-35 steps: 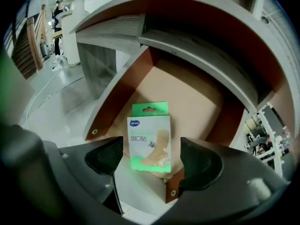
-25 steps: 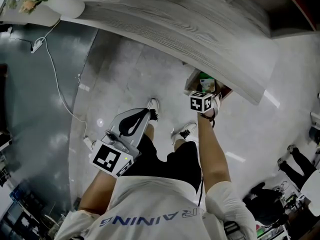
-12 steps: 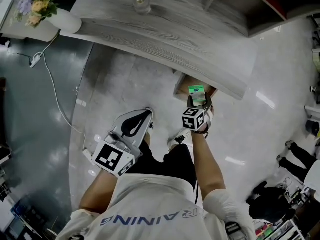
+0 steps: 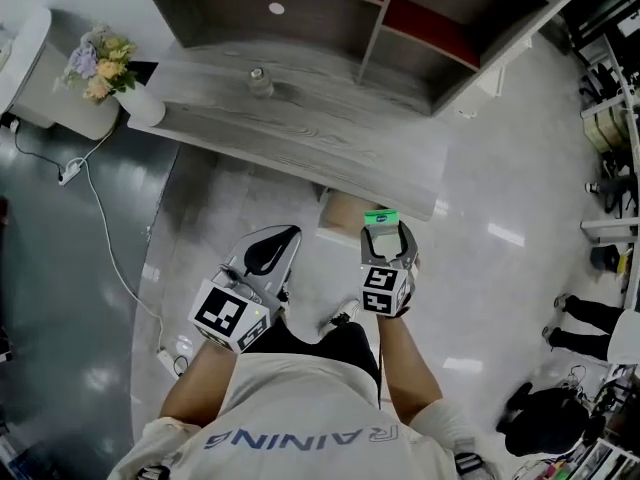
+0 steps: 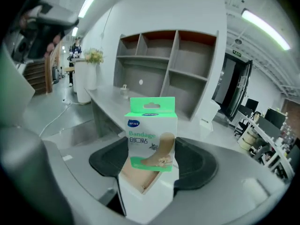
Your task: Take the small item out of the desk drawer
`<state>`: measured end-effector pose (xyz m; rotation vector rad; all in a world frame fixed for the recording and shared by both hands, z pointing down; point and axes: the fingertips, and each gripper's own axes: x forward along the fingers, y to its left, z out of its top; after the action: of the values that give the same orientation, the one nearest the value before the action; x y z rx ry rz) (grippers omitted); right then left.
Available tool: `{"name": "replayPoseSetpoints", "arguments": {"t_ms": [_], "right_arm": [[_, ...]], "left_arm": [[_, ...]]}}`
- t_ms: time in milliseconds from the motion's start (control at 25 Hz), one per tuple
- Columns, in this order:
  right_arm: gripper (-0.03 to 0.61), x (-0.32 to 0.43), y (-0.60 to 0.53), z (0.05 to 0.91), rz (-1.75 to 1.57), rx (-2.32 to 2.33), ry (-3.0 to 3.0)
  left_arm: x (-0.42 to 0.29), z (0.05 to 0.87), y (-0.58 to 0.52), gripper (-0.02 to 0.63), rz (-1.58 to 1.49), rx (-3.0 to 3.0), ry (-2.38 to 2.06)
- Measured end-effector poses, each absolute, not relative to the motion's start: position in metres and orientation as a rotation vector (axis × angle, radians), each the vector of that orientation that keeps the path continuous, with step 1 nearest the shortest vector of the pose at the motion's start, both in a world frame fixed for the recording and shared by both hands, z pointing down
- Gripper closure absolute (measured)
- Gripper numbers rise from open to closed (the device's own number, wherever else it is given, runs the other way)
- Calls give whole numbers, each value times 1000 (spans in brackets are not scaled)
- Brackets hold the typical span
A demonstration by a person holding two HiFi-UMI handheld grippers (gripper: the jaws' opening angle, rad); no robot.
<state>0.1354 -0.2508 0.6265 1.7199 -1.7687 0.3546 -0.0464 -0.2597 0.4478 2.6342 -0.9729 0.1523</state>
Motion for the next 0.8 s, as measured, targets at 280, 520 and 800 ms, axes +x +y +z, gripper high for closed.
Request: {"name": "replayPoseSetpoints", "arguments": {"t_ms": [280, 520, 800], "right_arm": [[252, 156, -235, 480, 240, 1911, -1928], [252, 178, -209, 375, 73, 2043, -2013], [253, 195, -180, 298, -51, 2147, -2082]], "left_arm": [[-18, 399, -250, 612, 69, 2732, -933], [2, 362, -242, 612, -10, 2815, -892], [22, 329, -235, 612, -73, 2879, -848]]}}
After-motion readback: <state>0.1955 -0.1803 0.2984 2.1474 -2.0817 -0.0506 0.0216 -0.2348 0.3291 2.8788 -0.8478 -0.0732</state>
